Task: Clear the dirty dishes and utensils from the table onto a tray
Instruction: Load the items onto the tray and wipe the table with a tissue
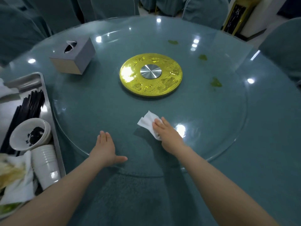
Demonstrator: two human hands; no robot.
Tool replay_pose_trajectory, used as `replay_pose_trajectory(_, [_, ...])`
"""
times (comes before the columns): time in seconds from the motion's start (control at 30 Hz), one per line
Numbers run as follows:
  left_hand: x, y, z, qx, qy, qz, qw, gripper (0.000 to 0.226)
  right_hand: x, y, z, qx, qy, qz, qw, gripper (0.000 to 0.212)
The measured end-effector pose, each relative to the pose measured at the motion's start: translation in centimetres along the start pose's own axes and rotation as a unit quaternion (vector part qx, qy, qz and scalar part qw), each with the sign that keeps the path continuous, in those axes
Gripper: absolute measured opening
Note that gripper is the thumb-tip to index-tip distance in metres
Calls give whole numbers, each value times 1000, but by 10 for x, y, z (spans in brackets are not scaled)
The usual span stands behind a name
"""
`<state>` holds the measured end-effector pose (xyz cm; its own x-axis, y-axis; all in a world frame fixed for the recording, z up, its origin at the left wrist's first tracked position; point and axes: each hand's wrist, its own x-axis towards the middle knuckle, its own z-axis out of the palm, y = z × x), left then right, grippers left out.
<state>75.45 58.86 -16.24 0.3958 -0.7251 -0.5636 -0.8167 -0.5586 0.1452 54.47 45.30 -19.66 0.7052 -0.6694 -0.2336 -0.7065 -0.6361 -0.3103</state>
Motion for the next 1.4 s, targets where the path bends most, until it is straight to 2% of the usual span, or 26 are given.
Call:
replay_pose_trajectory(0.17, [-13,-23,-4,-75,29,59,995,107,-41,-29,11,-19,-19,-9,1000,74])
replay_pose_trajectory(0.33, [-60,-73,16,-148,117,122,974,87,-54,-46,-4,-40,-33,13,999,65])
replay_pose_trajectory(0.4, [-80,-95,23,-183,154,128,962,81,-58,-58,-7,-14,-30,23,999,58])
replay_pose_trajectory(0.6, [-132,-152,19,-295,263,82,915,68,-63,-135,-12,118,81,1,990,40])
replay_pose_trajectory(0.9, [-177,-266,15,-399,319,-36,859,62,-40,-307,-8,215,141,-83,963,45])
replay_pose_trajectory(1.07, [-195,-323,11,-444,334,-82,827,61,-19,-395,13,211,111,-116,964,46])
replay_pose_trajectory(1.2, [-200,-360,5,-434,354,-88,824,57,-1,-456,28,235,89,-139,958,47])
replay_pose_trajectory(1.4, [-202,-396,-2,-424,338,-100,834,51,30,-512,44,233,63,-173,955,45])
